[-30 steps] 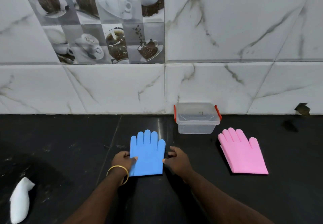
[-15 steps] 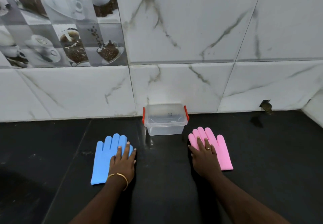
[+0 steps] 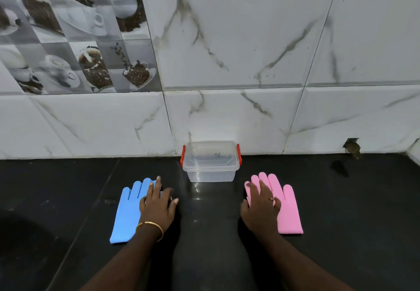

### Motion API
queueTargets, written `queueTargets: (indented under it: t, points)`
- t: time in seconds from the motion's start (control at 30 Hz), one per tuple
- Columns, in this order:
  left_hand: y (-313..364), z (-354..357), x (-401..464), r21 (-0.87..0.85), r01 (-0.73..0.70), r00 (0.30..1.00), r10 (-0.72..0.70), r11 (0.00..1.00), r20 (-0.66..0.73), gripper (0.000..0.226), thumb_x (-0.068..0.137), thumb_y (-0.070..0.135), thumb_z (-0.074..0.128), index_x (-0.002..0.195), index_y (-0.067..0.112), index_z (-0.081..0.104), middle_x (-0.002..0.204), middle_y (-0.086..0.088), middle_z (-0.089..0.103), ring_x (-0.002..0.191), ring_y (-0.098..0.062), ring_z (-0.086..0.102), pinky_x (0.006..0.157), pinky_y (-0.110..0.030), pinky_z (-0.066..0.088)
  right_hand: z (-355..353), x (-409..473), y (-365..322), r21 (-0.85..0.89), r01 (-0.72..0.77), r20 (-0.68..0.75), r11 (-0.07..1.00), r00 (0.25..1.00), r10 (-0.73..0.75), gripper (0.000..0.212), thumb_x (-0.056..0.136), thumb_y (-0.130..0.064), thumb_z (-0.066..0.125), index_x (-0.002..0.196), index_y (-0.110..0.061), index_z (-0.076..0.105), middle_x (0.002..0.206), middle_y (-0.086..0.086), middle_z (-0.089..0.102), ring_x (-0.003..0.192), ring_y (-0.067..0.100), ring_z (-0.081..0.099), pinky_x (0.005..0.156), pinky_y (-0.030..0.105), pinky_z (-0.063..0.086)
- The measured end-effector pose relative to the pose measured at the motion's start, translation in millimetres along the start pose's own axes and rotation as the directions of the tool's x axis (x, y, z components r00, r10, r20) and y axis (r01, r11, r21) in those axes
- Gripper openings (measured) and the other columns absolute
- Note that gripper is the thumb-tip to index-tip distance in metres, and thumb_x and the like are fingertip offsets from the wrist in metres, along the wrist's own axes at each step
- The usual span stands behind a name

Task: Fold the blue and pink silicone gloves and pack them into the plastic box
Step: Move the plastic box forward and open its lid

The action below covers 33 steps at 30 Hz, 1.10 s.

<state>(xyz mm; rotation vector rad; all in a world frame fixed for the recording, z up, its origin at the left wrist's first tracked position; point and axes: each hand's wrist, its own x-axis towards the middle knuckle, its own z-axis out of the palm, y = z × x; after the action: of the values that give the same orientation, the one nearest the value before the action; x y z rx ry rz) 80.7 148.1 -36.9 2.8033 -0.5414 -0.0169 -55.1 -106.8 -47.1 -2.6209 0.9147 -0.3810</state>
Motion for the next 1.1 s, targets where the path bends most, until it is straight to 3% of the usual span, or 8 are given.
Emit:
queueTargets:
  t: [0.13,0.23,0.3,0.37,0.43,0.6,0.77,1.1]
  points:
    - [25.5,-19.1,54.6,-0.474,-0.030,0.992,-0.034,0.880,-0.125,0.041,0.096,0.030,0.053,0.137,0.023,0.052,0.157,-0.008,0.034,0.137,-0.027,0.041,0.111,-0.042,0.037,-21.1,51.7,-34.8,0.369,0.105,-0.124,0.923,0.990,-0.063,0.058,0.089,-0.030,0.063,0.143,-0.020,0.044,0.150,0.012,0.043,0.139,0.028,0.040,0.109,0.039,0.034]
    - [49.2,-32.4,92.4,-0.882,0.356,0.911,-0.325,0.308,0.254,0.041,0.095,0.026,0.057,0.136,0.023,0.053,0.134,-0.010,0.058,0.122,-0.034,0.056,0.088,-0.040,0.051,-25.2,86.2,-58.0,0.562,-0.010,0.003,0.827,1.000,0.010,0.064,0.091,-0.027,0.065,0.147,-0.008,0.039,0.147,0.013,0.046,0.136,0.027,0.043,0.112,0.032,0.032]
    - [55.0,-38.0,104.1,-0.866,0.470,0.862,-0.302,0.172,0.408,0.035,0.095,0.024,0.056,0.129,0.018,0.058,0.109,-0.009,0.066,0.097,-0.031,0.064,0.066,-0.034,0.050,-20.4,96.7,-66.1,0.553,-0.082,0.088,0.829,0.995,0.040,0.060,0.091,-0.024,0.064,0.144,-0.006,0.044,0.139,0.014,0.055,0.130,0.029,0.050,0.110,0.036,0.039]
    - [58.3,-42.2,103.6,-0.860,0.464,0.874,-0.265,0.212,0.407,0.027,0.095,0.016,0.056,0.121,0.012,0.064,0.083,-0.007,0.064,0.067,-0.021,0.056,0.051,-0.026,0.044,-16.7,95.7,-68.3,0.517,-0.086,0.100,0.851,0.994,0.040,0.055,0.091,-0.020,0.065,0.140,-0.003,0.049,0.131,0.015,0.059,0.124,0.030,0.053,0.104,0.033,0.041]
    - [58.5,-46.0,95.1,-0.860,0.425,0.897,-0.262,0.282,0.357,0.030,0.093,0.006,0.057,0.122,0.012,0.063,0.081,-0.008,0.066,0.060,-0.016,0.054,0.045,-0.022,0.044,-14.8,88.9,-68.6,0.504,-0.098,0.095,0.858,0.994,0.058,0.053,0.091,-0.022,0.066,0.138,-0.001,0.050,0.135,0.016,0.056,0.128,0.030,0.051,0.107,0.034,0.037]
    - [60.9,-50.6,62.6,-0.872,0.369,0.920,-0.259,0.321,0.294,0.041,0.091,-0.003,0.059,0.131,0.005,0.057,0.116,-0.019,0.068,0.079,-0.019,0.062,0.068,-0.028,0.052,-26.4,65.6,-59.1,0.462,-0.099,0.135,0.881,0.990,0.041,0.056,0.091,-0.027,0.066,0.139,-0.003,0.051,0.140,0.015,0.055,0.130,0.029,0.050,0.110,0.044,0.040]
    - [51.4,-56.0,29.1,-0.855,0.361,0.927,-0.241,0.372,0.286,0.042,0.090,0.000,0.060,0.131,0.009,0.058,0.102,-0.009,0.072,0.068,-0.010,0.061,0.055,-0.017,0.050,-36.9,34.9,-57.8,0.425,-0.070,0.150,0.903,0.989,0.007,0.053,0.092,-0.029,0.065,0.138,-0.006,0.052,0.139,0.013,0.056,0.128,0.027,0.051,0.110,0.042,0.040]
    - [29.6,-50.4,-37.5,-0.776,0.306,0.952,-0.190,0.551,0.240,0.041,0.087,0.007,0.068,0.127,0.014,0.064,0.104,-0.001,0.075,0.093,-0.020,0.069,0.091,-0.039,0.053,-46.2,-31.2,-37.8,0.419,-0.010,0.165,0.908,0.984,-0.065,0.043,0.090,-0.037,0.065,0.130,-0.022,0.058,0.125,-0.003,0.064,0.114,0.014,0.058,0.098,0.032,0.048]
